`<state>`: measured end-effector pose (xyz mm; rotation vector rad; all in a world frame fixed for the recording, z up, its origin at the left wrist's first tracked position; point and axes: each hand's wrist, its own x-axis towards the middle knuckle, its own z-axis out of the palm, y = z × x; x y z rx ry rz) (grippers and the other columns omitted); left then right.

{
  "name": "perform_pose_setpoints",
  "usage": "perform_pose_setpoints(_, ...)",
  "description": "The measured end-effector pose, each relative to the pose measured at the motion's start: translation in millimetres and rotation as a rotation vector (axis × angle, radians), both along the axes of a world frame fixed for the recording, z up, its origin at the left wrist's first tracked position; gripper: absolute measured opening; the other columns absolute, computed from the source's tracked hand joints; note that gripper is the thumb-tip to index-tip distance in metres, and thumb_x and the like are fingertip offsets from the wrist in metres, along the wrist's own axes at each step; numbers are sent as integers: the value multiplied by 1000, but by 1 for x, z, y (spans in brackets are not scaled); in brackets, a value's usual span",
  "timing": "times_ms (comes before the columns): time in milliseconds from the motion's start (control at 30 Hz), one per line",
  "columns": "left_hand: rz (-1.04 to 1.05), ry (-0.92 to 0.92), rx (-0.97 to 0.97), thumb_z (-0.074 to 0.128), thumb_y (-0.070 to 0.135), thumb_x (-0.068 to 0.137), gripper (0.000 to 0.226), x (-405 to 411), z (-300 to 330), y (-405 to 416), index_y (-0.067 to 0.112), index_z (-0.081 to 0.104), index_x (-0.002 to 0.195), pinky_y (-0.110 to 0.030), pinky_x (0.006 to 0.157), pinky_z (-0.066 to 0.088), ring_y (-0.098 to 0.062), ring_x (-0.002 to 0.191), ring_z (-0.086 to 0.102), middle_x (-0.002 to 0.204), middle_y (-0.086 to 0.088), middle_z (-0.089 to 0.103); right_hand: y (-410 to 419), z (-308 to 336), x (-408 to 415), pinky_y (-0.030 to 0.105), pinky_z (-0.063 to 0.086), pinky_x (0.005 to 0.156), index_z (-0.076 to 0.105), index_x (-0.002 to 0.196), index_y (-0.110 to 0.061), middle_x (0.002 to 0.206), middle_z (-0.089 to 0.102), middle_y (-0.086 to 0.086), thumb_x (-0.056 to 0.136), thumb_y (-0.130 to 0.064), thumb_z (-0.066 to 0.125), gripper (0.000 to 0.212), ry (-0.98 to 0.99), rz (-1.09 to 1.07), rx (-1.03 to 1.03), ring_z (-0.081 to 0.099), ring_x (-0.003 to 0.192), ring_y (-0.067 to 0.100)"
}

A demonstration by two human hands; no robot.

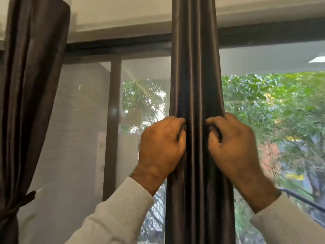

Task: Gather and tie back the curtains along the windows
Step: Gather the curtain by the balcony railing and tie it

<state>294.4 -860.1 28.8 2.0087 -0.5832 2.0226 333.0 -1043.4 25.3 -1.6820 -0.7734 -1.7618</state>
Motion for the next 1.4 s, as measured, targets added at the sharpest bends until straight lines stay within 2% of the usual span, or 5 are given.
perform_pose_setpoints(267,-129,-6,-80,73,9,94,28,12,-110,10,6,79,121,-43,82,63,-33,97,75,125,-14,73,12,-110,-29,-1,37,84,76,115,-15,108,64,1,97,-28,64,26,252,122,139,60,90,7)
perform_pose_setpoints(400,-159,20,-42,74,7,95,22,15,-144,18,2,79,116,-43,73,62,-32,91,72,113,-16,71,25,-144,-35,28,56,75,73,113,-18,115,58,1,91,-49,75,38,322,-2,81,65,91,17)
perform_pose_setpoints(533,-194,109,-37,75,7,94,20,7,-164,20,6,81,114,-39,75,61,-25,87,73,107,-9,75,22,-171,-33,36,57,66,75,103,-15,110,61,6,97,-35,67,23,314,-118,89,68,81,32)
perform_pose_setpoints(967,-276,295,-273,78,-4,88,22,-36,-251,39,11,81,104,-25,76,60,-4,85,72,97,7,76,-6,-255,-63,-7,36,75,73,103,-13,102,56,-6,96,-28,64,19,503,66,313,53,81,-2)
perform_pose_setpoints(1400,-258,516,-350,82,12,90,19,-36,-294,18,22,84,106,-34,74,62,-5,88,74,96,12,77,-14,-283,-63,6,43,63,69,97,-21,94,56,-5,93,-15,74,8,684,209,120,59,82,3)
